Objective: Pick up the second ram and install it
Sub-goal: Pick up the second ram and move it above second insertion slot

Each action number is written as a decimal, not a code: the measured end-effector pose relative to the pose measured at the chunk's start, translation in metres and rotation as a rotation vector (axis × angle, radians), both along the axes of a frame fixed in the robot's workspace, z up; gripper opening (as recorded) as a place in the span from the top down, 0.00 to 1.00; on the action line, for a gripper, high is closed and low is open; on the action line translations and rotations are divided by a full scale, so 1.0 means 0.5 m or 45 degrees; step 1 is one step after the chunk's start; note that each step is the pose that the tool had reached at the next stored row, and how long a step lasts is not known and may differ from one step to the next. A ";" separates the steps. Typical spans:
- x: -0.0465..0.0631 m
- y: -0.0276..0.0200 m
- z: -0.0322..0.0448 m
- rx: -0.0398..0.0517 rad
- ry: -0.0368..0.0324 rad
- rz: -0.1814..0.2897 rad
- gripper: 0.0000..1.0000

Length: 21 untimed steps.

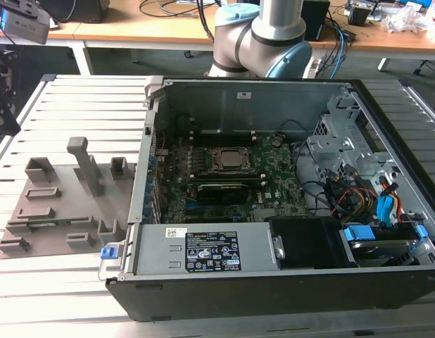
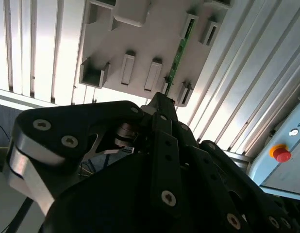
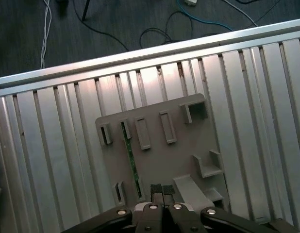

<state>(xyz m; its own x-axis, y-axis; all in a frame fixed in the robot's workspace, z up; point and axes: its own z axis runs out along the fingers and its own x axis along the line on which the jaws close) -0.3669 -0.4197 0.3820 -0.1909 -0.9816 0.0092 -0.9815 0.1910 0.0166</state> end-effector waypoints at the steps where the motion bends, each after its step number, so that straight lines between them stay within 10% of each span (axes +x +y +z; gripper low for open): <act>1: 0.000 0.0000 0.000 0.000 0.0000 0.000 0.89; 5: 0.000 0.0000 0.000 0.000 0.0000 0.000 0.89; 9: 0.000 0.0000 0.000 0.000 0.0000 0.000 0.64; 21: 0.002 -0.0004 -0.024 0.000 -0.0001 0.000 0.64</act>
<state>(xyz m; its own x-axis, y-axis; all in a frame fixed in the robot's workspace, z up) -0.3659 -0.4199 0.3701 -0.1906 -0.9816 0.0093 -0.9815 0.1907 0.0165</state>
